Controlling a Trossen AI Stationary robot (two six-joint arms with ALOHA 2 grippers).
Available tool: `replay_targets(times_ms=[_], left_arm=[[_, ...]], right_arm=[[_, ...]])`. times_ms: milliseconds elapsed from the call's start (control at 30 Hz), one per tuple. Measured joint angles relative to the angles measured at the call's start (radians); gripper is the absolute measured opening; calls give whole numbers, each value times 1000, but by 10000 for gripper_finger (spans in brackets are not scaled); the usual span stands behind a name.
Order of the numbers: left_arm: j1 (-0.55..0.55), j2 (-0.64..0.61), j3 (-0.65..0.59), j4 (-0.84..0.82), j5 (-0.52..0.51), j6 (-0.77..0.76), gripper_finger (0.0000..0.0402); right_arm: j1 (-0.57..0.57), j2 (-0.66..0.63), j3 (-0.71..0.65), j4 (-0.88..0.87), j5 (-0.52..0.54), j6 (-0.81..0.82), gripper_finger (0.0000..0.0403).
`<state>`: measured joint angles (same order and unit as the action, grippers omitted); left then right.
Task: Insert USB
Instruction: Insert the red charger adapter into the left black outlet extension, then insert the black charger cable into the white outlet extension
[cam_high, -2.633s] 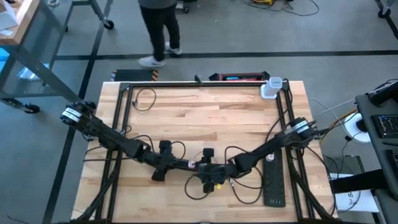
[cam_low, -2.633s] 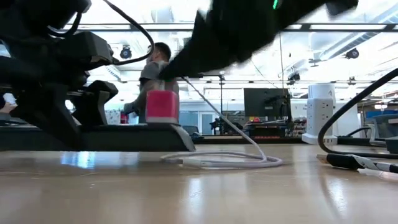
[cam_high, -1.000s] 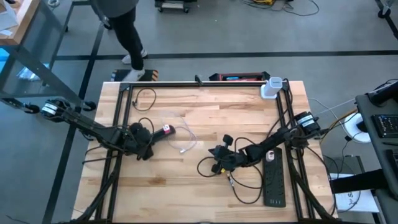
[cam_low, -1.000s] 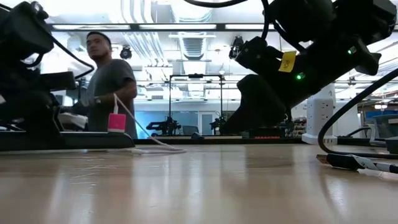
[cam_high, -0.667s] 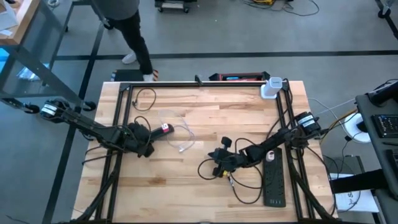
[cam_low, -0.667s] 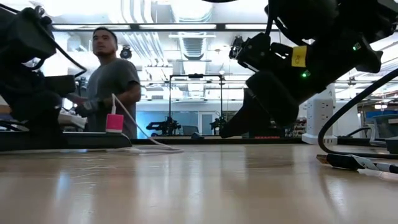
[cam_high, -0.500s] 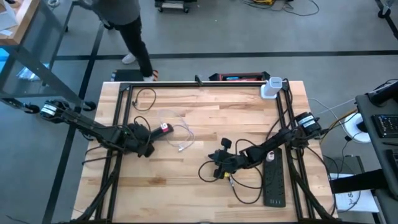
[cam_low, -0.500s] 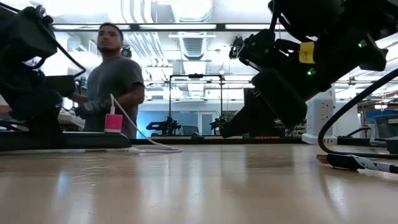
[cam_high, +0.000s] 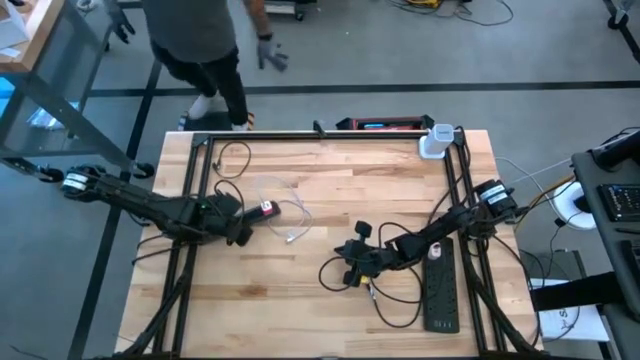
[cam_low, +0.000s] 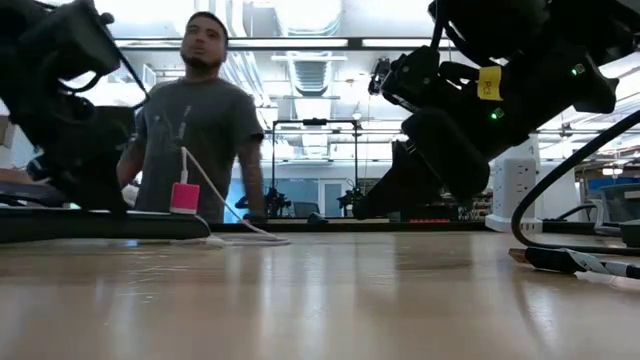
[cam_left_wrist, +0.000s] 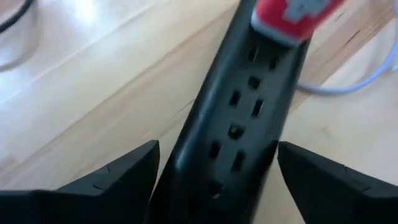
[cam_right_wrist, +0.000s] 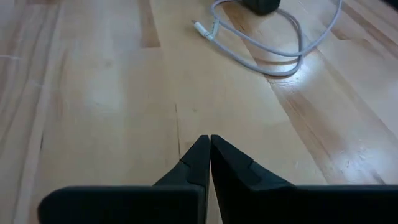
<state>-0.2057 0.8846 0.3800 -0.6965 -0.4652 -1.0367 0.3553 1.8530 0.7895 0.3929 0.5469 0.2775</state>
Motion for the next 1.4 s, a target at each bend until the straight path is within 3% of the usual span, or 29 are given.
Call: replay_targets(times_ms=[200, 333, 633, 900, 1100, 1400], left_arm=[[82, 1, 94, -114, 4, -15, 331], [201, 1, 164, -193, 18, -13, 331], [666, 74, 288, -208, 159, 275, 317], [1017, 312, 449, -201, 228, 488, 300], [1133, 543, 565, -248, 268, 602, 285], [1192, 776, 658, -262, 212, 578, 272]], right_arm=[[0, 0, 0, 1, -5, -1, 5], [0, 0, 0, 1, -7, -7, 5], [0, -1, 0, 23, -33, -28, 9], [0, -1, 0, 38, -57, -40, 73], [-3, -1, 0, 27, -57, -42, 107], [-2, -1, -6, -13, -58, 11, 112]])
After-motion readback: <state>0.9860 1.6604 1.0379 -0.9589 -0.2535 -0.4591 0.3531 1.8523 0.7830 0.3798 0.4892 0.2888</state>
